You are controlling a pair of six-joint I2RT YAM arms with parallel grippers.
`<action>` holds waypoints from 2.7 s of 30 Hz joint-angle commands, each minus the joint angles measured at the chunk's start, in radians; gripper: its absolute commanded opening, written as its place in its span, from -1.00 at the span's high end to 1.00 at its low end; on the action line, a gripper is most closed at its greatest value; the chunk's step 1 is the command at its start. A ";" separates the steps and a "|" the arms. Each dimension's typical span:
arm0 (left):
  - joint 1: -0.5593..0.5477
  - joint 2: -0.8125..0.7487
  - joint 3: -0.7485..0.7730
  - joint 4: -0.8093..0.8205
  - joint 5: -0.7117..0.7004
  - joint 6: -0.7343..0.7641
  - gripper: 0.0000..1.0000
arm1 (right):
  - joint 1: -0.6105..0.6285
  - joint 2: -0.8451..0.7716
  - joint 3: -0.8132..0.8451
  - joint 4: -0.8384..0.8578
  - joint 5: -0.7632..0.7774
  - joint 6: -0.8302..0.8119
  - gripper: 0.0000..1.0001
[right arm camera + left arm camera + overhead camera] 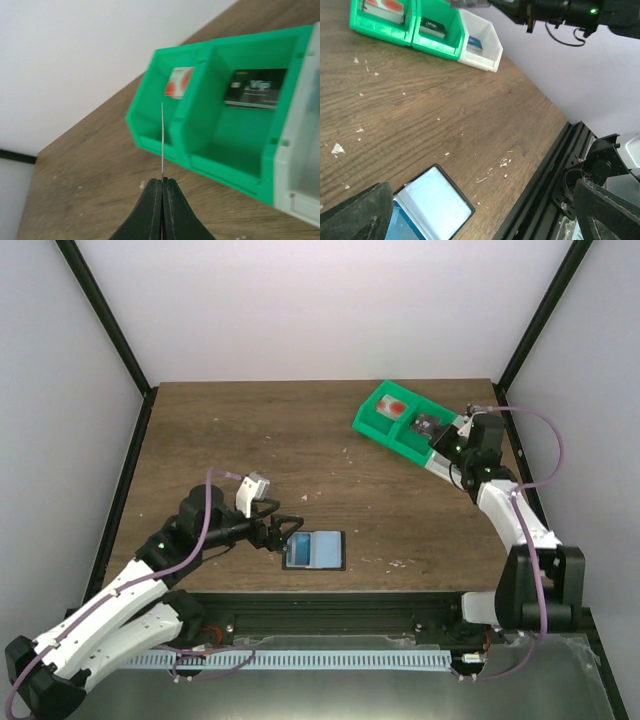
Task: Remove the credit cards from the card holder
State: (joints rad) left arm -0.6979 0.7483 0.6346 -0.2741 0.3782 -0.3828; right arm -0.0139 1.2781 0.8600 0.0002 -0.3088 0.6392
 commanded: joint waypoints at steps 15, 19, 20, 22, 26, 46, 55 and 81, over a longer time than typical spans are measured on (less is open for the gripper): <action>0.004 -0.091 -0.039 -0.022 -0.063 0.041 -1.00 | -0.083 0.454 0.328 -0.028 0.029 0.016 0.99; 0.004 -0.099 -0.040 -0.022 -0.082 0.041 -1.00 | -0.083 0.533 0.391 -0.048 0.028 0.036 0.99; 0.004 -0.101 -0.039 -0.022 -0.091 0.039 -1.00 | -0.083 0.551 0.404 -0.053 0.029 0.039 0.99; 0.005 -0.101 -0.037 -0.027 -0.102 0.039 -1.00 | -0.083 0.591 0.441 -0.080 0.033 0.044 0.99; 0.005 -0.105 -0.038 -0.027 -0.106 0.039 -1.00 | -0.083 0.633 0.463 -0.067 0.051 0.061 0.99; 0.005 -0.099 -0.038 -0.033 -0.129 0.037 -1.00 | -0.083 0.743 0.528 -0.043 0.079 0.080 0.99; 0.005 -0.097 -0.038 -0.031 -0.127 0.037 -1.00 | -0.086 0.728 0.529 -0.033 0.068 0.079 0.99; 0.005 -0.090 -0.041 -0.026 -0.126 0.040 -1.00 | -0.101 0.704 0.563 -0.065 0.130 0.097 0.65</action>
State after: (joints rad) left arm -0.6979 0.6548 0.6014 -0.3027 0.2512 -0.3573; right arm -0.0925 2.0113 1.3586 -0.0307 -0.2314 0.7307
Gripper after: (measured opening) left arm 0.997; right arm 0.156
